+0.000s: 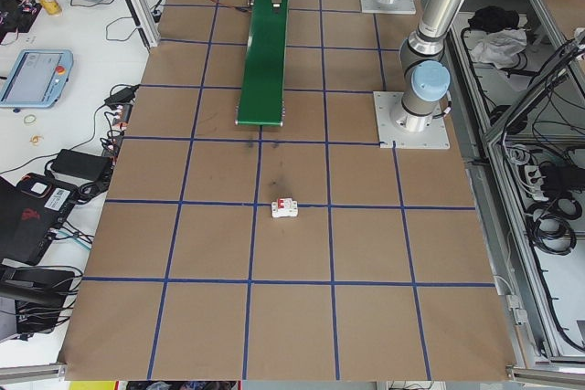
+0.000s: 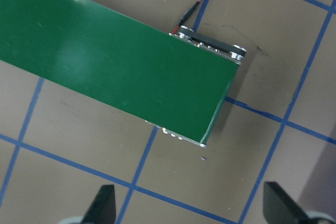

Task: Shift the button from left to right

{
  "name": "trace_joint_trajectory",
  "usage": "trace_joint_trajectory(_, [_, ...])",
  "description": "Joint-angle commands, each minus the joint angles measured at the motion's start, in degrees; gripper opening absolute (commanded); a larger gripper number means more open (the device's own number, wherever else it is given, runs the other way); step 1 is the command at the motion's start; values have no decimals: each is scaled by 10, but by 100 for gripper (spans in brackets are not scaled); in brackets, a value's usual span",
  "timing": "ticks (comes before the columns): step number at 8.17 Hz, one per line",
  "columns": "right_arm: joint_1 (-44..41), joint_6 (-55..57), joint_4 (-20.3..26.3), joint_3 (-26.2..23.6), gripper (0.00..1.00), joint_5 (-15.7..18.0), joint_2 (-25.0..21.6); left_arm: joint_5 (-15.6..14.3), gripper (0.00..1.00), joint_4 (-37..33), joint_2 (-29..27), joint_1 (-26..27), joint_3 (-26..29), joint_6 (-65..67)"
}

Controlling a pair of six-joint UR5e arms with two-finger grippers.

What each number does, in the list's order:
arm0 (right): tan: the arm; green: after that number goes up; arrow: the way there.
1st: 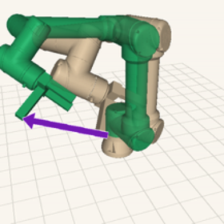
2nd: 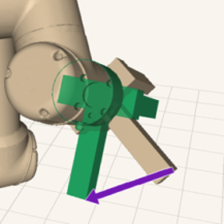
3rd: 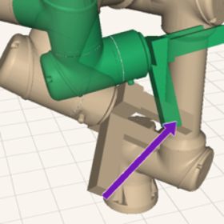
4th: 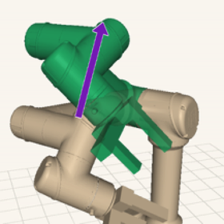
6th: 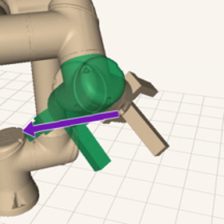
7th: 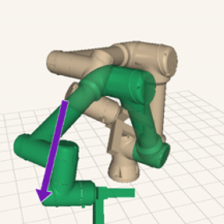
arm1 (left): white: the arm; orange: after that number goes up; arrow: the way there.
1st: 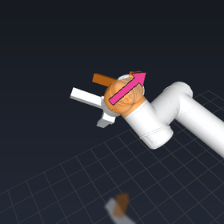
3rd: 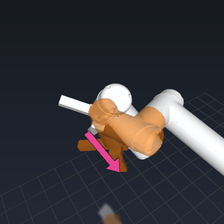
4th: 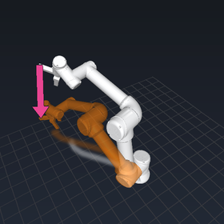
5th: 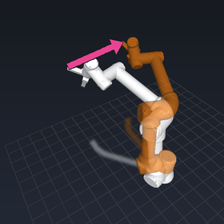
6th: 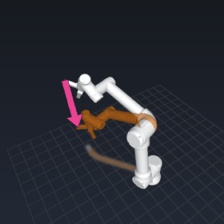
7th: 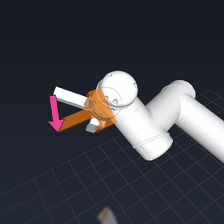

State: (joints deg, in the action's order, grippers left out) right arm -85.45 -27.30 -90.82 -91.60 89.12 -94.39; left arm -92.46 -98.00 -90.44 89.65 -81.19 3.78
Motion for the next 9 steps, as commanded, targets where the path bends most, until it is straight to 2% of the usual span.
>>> trace_joint_trajectory(1, [-95,165,-31,60,100,25,68,0,100,0,3,0,-1,0])
trace_joint_trajectory(3, [-117,213,-40,62,100,26,84,1,100,0,1,0,-1,1])
trace_joint_trajectory(5, [-118,214,-37,61,100,38,81,1,100,0,1,0,-1,1])
trace_joint_trajectory(9, [-118,212,-30,60,100,37,83,1,100,0,1,0,-1,0])
